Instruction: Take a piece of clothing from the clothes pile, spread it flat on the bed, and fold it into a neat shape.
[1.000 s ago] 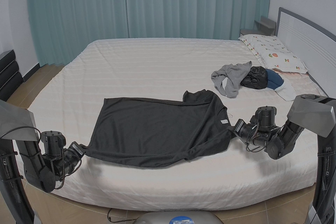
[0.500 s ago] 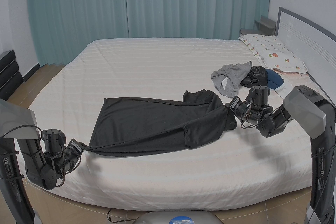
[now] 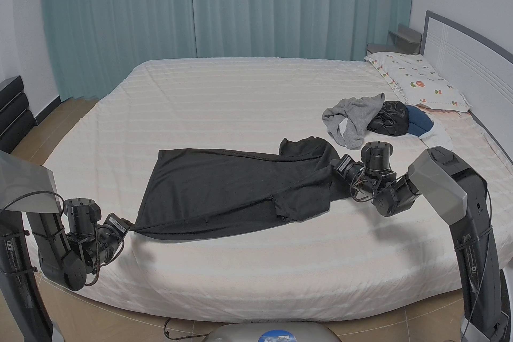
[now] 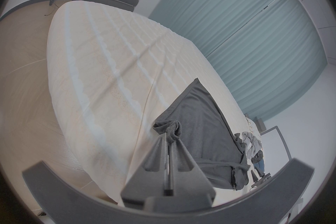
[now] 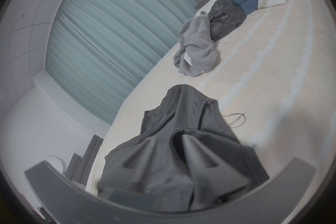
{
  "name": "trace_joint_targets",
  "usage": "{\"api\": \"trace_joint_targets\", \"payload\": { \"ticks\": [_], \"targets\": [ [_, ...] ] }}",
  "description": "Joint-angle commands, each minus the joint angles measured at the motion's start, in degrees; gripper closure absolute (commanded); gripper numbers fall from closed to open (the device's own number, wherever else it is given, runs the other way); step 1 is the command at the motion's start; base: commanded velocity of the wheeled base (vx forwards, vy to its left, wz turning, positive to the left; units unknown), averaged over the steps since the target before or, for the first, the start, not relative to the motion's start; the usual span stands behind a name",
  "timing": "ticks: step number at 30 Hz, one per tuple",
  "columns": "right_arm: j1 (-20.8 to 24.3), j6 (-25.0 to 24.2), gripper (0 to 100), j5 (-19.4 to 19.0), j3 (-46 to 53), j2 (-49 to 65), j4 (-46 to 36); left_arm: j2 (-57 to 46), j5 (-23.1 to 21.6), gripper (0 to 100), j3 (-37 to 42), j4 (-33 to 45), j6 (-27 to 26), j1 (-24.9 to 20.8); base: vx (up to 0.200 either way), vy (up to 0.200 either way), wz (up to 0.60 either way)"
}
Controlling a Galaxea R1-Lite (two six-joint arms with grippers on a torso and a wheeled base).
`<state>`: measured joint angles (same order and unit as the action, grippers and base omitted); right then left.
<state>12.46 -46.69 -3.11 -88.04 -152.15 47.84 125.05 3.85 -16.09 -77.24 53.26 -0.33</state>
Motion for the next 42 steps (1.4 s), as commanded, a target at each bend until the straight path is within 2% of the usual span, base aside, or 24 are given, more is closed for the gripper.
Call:
{"api": "trace_joint_targets", "payload": {
  "ticks": [1,8,10,16,20,33,40,41,42],
  "targets": [
    [-0.1,-0.1,0,-0.2,-0.2,-1.5,0.5,0.2,0.0,100,0.1,0.0,0.0,0.0,0.000,0.000,0.00],
    [-1.9,-0.4,0,-1.5,5.5,6.3,0.8,-0.1,0.0,100,0.1,0.0,0.0,0.0,0.000,0.000,0.00],
    [-2.0,-0.5,0,-3.0,7.8,8.4,0.8,-0.1,0.0,100,0.1,-0.1,0.1,0.0,0.000,0.000,0.00],
    [-0.2,-0.5,0,-10.6,23.5,15.3,0.2,-0.2,0.0,100,0.2,-0.1,0.1,0.0,0.000,0.000,0.00],
    [1.2,-0.5,0,-12.3,28.0,15.2,0.2,-0.3,0.0,100,0.5,-0.1,0.1,0.0,0.000,0.000,0.00],
    [4.3,-0.6,0,-12.4,25.5,11.0,-0.2,-0.4,-0.1,100,0.7,0.0,0.1,-0.1,0.000,0.000,0.00],
    [5.2,-0.6,0,-11.7,19.6,8.9,-4.8,-0.5,-0.1,100,0.6,-0.1,0.1,-0.1,0.000,0.000,0.00],
    [5.2,-0.6,100,-11.7,18.8,8.5,-5.4,-0.5,-0.1,100,0.6,0.0,0.1,-0.1,0.000,0.000,0.00],
    [5.2,-0.6,100,-11.7,18.8,8.5,-5.4,-0.5,-0.1,100,0.6,0.0,0.1,-0.1,0.000,0.000,0.00]
  ]
}}
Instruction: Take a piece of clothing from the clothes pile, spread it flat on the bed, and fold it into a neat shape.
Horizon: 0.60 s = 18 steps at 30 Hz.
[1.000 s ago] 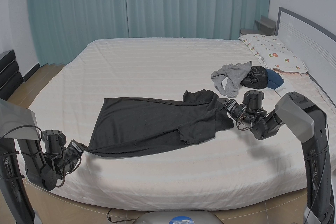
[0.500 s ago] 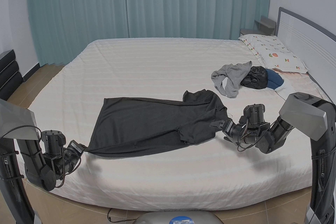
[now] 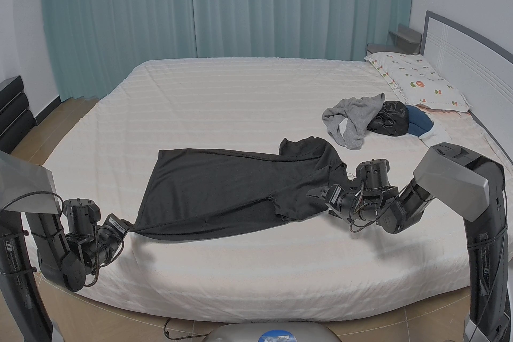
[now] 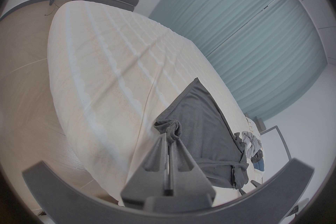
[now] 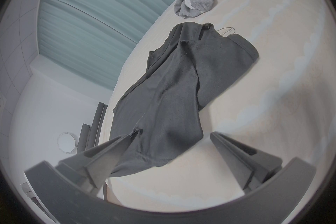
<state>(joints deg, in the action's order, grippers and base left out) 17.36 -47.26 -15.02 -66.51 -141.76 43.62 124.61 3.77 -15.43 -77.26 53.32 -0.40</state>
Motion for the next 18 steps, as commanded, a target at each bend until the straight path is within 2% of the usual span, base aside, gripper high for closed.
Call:
{"api": "trace_joint_targets", "payload": {
  "ticks": [1,10,18],
  "targets": [
    [0.3,0.1,100,0.3,-3.4,-2.2,-1.8,-0.2,0.0,100,-0.1,0.0,0.0,0.1,0.000,0.000,0.00],
    [-0.2,0.1,100,1.0,-1.3,-1.2,-2.6,-0.2,0.0,100,0.1,-0.1,0.0,0.1,0.000,0.000,0.00],
    [-1.4,0.2,100,0.9,7.4,7.3,-2.7,-1.2,-0.2,100,0.9,0.0,-0.2,0.1,0.000,0.000,0.00]
  ]
}}
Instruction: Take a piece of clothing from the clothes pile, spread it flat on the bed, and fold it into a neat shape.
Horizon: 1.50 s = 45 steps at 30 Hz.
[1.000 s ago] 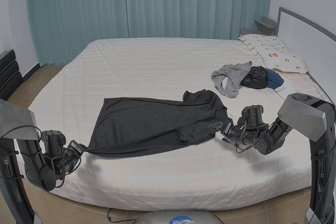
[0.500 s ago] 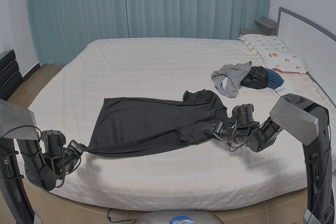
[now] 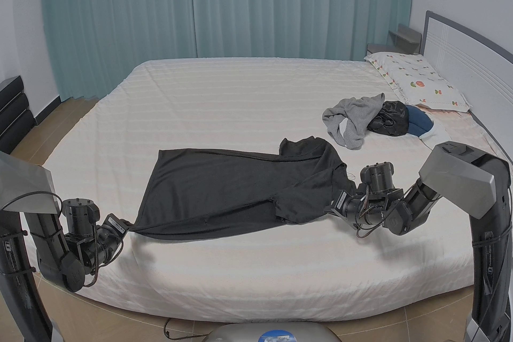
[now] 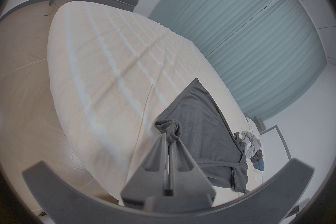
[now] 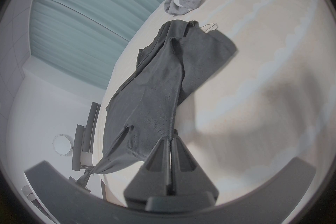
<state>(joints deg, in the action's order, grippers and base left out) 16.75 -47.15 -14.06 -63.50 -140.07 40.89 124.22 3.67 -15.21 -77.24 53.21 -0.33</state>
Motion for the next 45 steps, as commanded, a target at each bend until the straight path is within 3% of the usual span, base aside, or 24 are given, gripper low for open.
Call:
{"api": "trace_joint_targets", "payload": {
  "ticks": [1,5,13,19,26,34,42,43,44,45],
  "targets": [
    [-1.1,0.1,100,0.0,7.0,7.7,0.0,-1.4,-0.1,100,1.2,0.0,-0.3,-0.2,0.000,0.000,0.00],
    [-1.5,0.1,100,-0.2,12.3,12.0,0.3,-2.3,-0.2,100,2.3,-0.1,-0.7,-0.5,0.000,0.000,0.00],
    [-2.7,0.7,100,-0.2,28.7,24.7,0.0,-3.4,-0.3,100,6.2,-0.1,-8.2,-1.5,0.000,0.000,0.00],
    [-2.2,1.4,100,-0.2,35.4,29.8,-1.6,-3.3,-0.1,100,9.2,-0.1,-11.2,-4.0,0.000,0.000,0.00],
    [-2.4,7.9,100,-0.1,43.3,35.1,-3.9,-3.4,0.1,100,11.9,-0.1,-14.5,-5.6,0.000,0.000,0.00],
    [-1.3,10.9,100,-0.2,49.4,34.3,-4.1,-3.0,0.1,100,15.0,0.5,-18.5,-6.0,0.000,0.000,0.00],
    [-0.8,14.9,100,-0.4,52.9,32.3,-3.9,-2.8,0.1,100,15.0,0.2,-19.0,-5.9,0.000,0.000,0.00],
    [-0.8,15.9,0,-0.1,53.2,31.1,-3.9,-2.8,0.1,100,15.0,0.8,-19.0,-6.0,0.000,0.000,0.00],
    [-1.0,16.3,0,0.0,53.4,30.6,-3.6,-2.8,0.1,100,15.0,0.8,-19.0,-6.1,0.000,0.000,0.00],
    [-1.1,16.7,0,0.0,53.4,30.5,-3.5,-2.8,0.1,0,15.0,0.8,-19.0,-6.0,0.000,0.000,0.00]
  ]
}}
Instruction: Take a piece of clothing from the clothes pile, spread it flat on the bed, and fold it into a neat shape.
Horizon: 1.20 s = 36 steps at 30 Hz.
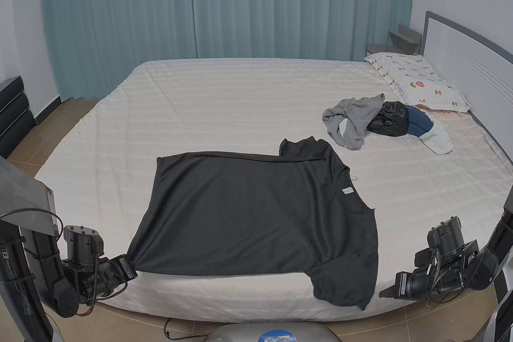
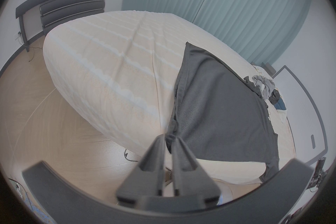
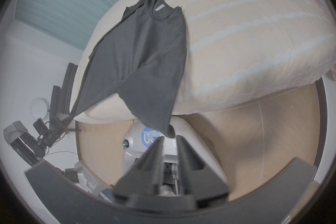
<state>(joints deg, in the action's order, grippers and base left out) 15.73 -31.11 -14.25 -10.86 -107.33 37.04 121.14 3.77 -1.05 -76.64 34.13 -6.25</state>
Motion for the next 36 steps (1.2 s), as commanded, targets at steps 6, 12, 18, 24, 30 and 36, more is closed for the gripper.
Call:
{"api": "trace_joint_targets", "payload": {
  "ticks": [6,12,18,24,30,36],
  "targets": [
    [-0.7,0.7,0,-0.2,-0.1,-2.0,0.8,-0.1,-0.1,0,0.8,0.2,0.1,-0.1,0.000,0.000,0.00],
    [-2.8,0.3,0,-3.0,-1.5,-4.6,6.6,-0.6,-0.1,0,0.6,-0.5,0.2,0.3,0.000,0.000,0.00],
    [-3.2,0.2,0,-6.0,-1.2,-8.0,15.0,-1.5,-0.6,0,-0.6,-0.6,0.9,1.2,0.000,0.000,0.00],
    [-4.8,0.9,0,-6.5,-1.3,-13.1,23.4,-2.2,-2.8,0,-2.5,-0.6,5.3,1.5,0.000,0.000,0.00],
    [-4.8,0.3,0,-6.0,-0.7,-19.3,34.9,-3.4,-6.7,0,-2.2,-0.6,6.3,1.9,0.000,0.000,0.00],
    [-6.3,0.3,0,-5.9,-0.7,-22.8,39.8,-2.8,-6.8,0,-2.3,-0.6,6.4,2.1,0.000,0.000,0.00]
  ]
}}
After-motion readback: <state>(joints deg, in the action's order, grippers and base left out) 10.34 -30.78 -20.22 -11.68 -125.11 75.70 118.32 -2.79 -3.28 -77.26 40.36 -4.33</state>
